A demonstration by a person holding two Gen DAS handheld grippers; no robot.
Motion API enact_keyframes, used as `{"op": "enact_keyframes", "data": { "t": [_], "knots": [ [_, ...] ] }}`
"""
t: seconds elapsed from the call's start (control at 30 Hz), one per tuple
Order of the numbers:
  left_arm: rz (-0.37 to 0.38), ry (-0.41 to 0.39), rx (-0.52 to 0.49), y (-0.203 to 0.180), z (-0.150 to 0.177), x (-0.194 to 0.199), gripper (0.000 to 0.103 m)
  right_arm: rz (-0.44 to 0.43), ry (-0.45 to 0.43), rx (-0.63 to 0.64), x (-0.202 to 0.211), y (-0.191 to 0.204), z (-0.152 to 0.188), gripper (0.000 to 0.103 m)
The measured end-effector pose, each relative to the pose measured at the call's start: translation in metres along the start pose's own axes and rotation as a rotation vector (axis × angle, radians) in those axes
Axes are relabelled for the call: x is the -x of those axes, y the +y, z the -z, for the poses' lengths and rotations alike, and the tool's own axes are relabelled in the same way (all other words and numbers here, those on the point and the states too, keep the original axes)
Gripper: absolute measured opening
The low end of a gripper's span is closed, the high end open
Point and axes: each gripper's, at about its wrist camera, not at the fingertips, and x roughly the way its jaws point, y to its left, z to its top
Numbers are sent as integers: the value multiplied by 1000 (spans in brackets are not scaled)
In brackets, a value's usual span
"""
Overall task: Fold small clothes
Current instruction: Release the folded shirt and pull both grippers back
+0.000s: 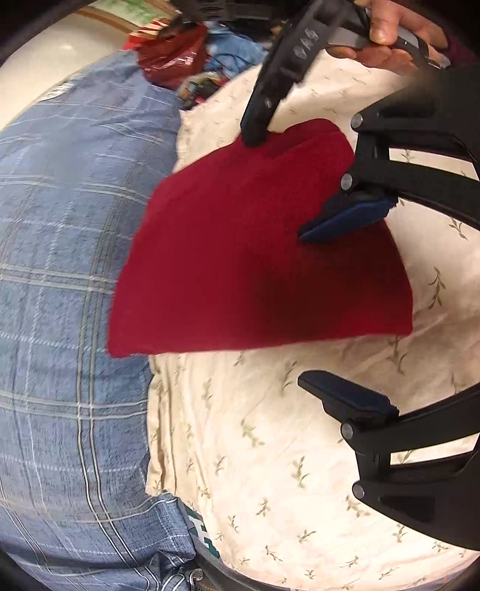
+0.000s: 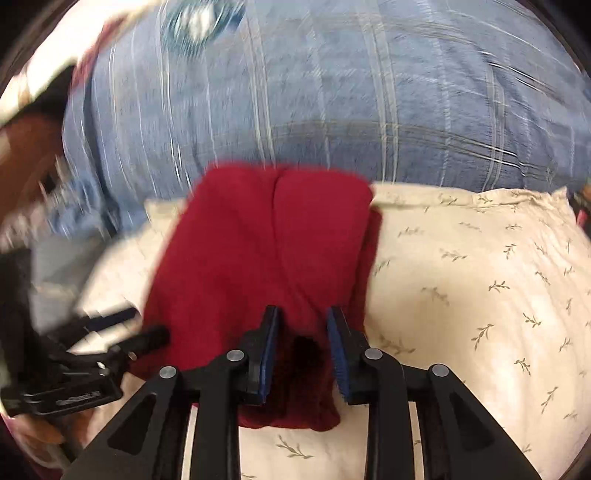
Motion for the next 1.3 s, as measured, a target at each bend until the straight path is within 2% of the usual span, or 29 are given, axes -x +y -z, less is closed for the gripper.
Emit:
{"op": "enact_keyframes", "data": {
  "t": [0.03, 0.07, 0.13, 0.3, 0.43, 0.5, 0.53, 0.6, 0.63, 0.67, 0.73, 0.87, 0.97, 1.07, 1.17, 1.27, 1.3],
  "knots": [
    [2, -16, 14, 5, -4, 2, 79, -23, -36, -48, 6, -9, -2, 72],
    [5, -24, 23, 8, -6, 2, 81, -36, -68, -90, 7, -15, -3, 87],
    [31, -23, 42, 15, -14, -2, 82, -89, -99, -160, -3, -28, -9, 87],
    [75, 12, 76, 26, -26, -22, 82, -161, 9, -232, -58, -40, -17, 87],
    [143, 29, 89, 28, -30, -40, 88, -233, 16, -265, -87, -47, -16, 86],
    [147, 37, 86, 26, -32, -48, 95, -231, 8, -229, -93, -41, -19, 80],
    [148, 42, 89, 24, -32, -51, 96, -239, 17, -208, -95, -37, -20, 66],
    [179, 53, 100, 22, -34, -55, 94, -242, 32, -189, -93, -27, -22, 58],
    [197, 59, 93, 19, -34, -53, 80, -229, 35, -180, -92, -24, -24, 53],
    [208, 62, 79, 15, -35, -50, 76, -219, 33, -167, -88, -20, -25, 48],
    [189, 46, 42, 7, -35, -36, 68, -232, 20, -163, -73, -11, -26, 45],
    [224, 50, 24, 7, -32, 7, 65, -316, 23, -178, -40, 8, -23, 44],
    [190, 36, 17, 17, -17, 45, 65, -344, 41, -142, -21, 30, -9, 44],
    [105, 40, 41, 32, 10, 60, 65, -381, 95, -154, -26, 45, 12, 49],
    [8, 71, 27, 43, 35, 49, 66, -291, 183, -111, -40, 54, 30, 52],
    [4, 52, 35, 46, 45, 53, 67, -236, 143, -87, -18, 53, 36, 53],
    [-20, 38, 22, 45, 47, 57, 67, -221, 122, -73, -7, 56, 37, 53]
  ]
}}
